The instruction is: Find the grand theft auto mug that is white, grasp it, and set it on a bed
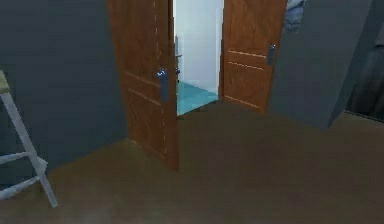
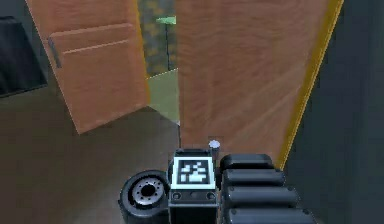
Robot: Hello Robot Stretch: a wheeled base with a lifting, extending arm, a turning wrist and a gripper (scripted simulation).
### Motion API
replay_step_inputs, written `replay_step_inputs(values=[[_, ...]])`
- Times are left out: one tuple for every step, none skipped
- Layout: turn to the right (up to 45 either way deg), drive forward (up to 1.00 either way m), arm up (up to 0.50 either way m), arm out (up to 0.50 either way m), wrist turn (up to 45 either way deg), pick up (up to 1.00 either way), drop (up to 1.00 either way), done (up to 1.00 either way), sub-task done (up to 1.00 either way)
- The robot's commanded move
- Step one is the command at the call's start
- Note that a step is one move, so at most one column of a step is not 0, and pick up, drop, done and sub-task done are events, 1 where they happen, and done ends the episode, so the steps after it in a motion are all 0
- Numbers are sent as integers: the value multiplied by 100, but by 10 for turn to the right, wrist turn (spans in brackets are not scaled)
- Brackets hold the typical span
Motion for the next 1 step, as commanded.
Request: replay_step_inputs(values=[[90, 0, 0, 0, 0, 0, 0, 0, 0]])
